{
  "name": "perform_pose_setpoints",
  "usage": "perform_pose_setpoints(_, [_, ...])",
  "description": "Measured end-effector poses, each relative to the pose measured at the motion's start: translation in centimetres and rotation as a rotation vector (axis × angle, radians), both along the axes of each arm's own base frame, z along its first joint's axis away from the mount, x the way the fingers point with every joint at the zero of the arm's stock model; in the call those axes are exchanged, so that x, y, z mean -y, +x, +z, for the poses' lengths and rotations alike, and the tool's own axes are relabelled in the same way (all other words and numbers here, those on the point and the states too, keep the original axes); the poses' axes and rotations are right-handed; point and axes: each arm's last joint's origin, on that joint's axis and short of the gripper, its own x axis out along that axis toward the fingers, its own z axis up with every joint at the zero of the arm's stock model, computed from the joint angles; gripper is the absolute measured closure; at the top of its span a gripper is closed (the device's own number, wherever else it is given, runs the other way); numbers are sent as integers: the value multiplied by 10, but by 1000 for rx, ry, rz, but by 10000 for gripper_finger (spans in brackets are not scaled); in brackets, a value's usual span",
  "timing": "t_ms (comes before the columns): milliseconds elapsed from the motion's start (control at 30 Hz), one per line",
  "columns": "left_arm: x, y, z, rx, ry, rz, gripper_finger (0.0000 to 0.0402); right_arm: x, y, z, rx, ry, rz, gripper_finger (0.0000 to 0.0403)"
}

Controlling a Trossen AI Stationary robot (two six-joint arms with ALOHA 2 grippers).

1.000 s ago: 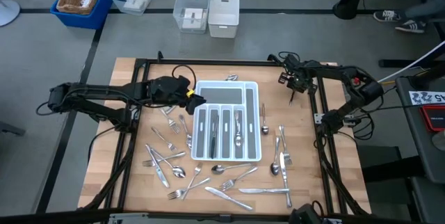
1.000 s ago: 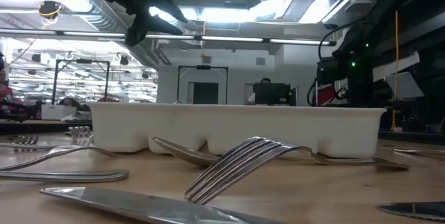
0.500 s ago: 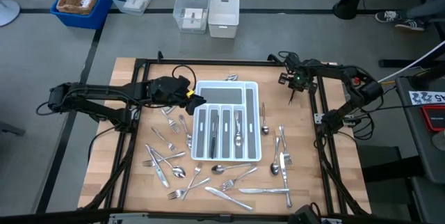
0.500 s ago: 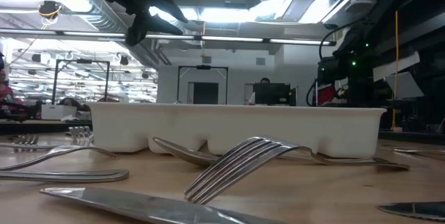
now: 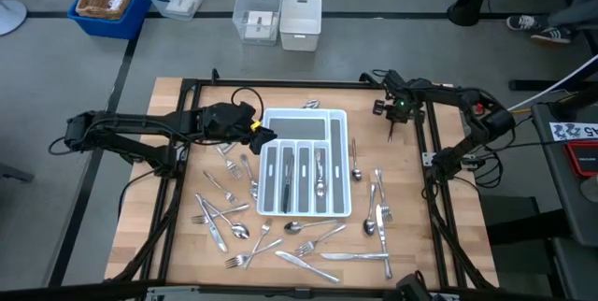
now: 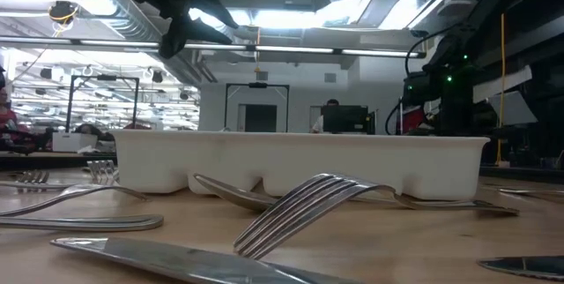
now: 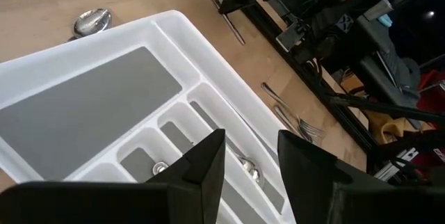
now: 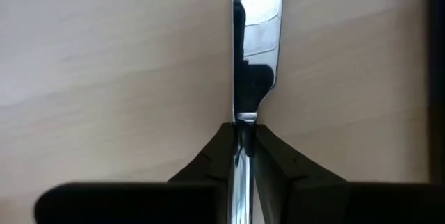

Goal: Sort silverware
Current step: Put the silver table knife into the white cutlery tray

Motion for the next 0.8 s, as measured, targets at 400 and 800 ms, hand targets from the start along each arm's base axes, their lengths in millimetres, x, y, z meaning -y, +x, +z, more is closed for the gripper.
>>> perform_pose_setpoints(400, [0, 0, 0, 4, -12, 6, 279, 9, 15, 14, 211, 50, 114, 361])
perform_pose_setpoints(800, [0, 0, 0, 7, -20, 10, 279, 11, 23, 18, 407, 63, 225, 361])
